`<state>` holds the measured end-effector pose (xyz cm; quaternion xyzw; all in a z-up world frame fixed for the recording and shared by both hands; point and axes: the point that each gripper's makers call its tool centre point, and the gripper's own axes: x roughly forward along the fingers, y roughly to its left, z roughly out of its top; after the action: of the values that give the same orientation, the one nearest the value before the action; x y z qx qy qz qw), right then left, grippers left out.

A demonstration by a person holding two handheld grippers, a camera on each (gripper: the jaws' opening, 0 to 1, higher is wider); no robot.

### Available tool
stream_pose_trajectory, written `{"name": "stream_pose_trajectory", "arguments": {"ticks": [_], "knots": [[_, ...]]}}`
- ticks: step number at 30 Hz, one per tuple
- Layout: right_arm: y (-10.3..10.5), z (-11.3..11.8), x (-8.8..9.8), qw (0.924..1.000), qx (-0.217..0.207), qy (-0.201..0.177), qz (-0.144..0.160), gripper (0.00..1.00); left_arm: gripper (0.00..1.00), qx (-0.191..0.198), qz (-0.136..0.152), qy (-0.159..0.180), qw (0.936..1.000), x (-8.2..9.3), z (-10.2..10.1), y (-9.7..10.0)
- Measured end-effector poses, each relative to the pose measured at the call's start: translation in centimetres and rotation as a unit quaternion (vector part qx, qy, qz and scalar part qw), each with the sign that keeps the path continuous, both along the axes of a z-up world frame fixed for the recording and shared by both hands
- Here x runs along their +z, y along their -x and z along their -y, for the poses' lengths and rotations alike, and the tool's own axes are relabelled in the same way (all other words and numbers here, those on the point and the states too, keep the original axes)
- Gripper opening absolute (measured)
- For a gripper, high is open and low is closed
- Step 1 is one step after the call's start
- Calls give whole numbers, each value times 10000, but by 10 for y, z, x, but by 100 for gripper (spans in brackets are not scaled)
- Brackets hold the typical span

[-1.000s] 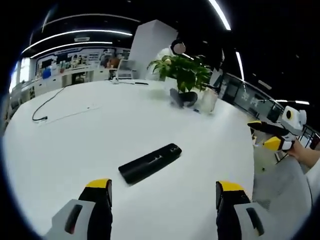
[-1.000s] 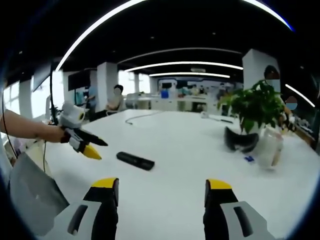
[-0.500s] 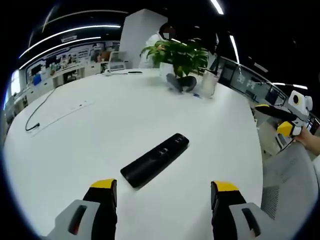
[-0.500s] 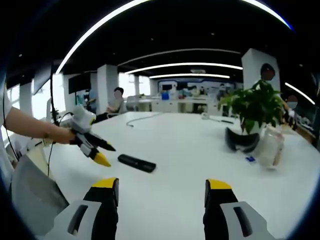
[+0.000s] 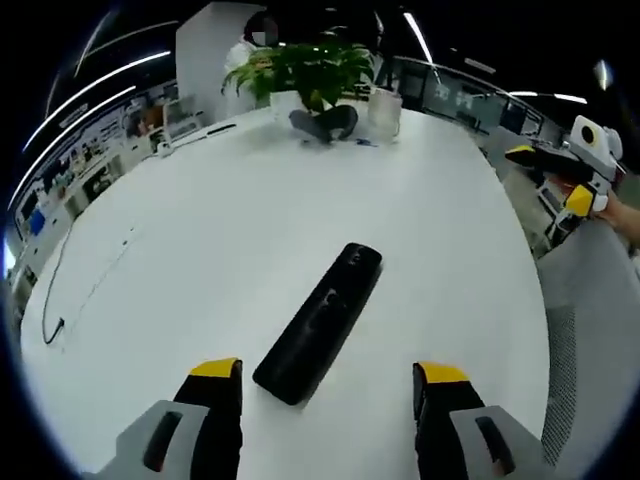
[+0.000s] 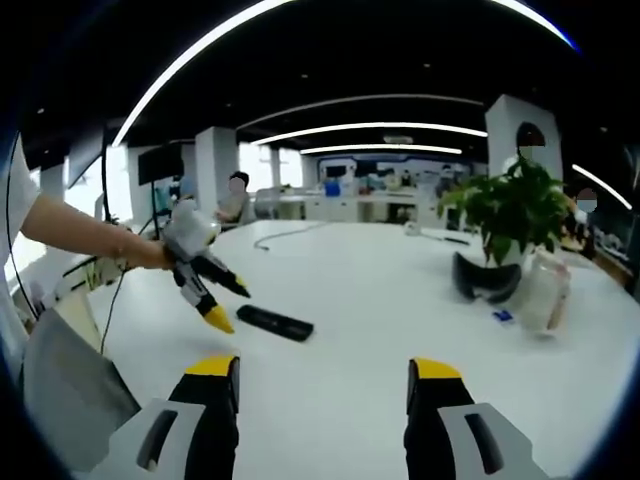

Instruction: Press the specified remote control buttons in sequence, fully releasing each button before pressing the next.

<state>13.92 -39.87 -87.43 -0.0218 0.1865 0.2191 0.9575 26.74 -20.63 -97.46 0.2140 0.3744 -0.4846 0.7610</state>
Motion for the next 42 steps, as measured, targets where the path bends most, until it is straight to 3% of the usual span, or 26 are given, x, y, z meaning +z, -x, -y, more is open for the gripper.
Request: {"name": "stream_pose_trajectory", "arguments": {"ticks": [8, 15, 18, 35, 42], "knots": [[0, 0, -1, 10000, 12, 19, -33, 65, 69, -648, -24, -500, 9966, -3, 3, -5], [0, 1, -2, 10000, 5, 15, -62, 64, 66, -667, -203, -597, 9958, -7, 8, -13], [1, 1, -5, 9999, 9, 23, -119, 62, 58, -793, -382, -726, 9935, -10, 8, -9], [2, -1, -7, 9998, 81, -8, -197, 59, 54, -1136, -522, -945, 9876, -20, 18, -6], [2, -1, -8, 9998, 65, -21, -209, 58, 50, -1121, -475, -930, 9882, -20, 18, -10]]}}
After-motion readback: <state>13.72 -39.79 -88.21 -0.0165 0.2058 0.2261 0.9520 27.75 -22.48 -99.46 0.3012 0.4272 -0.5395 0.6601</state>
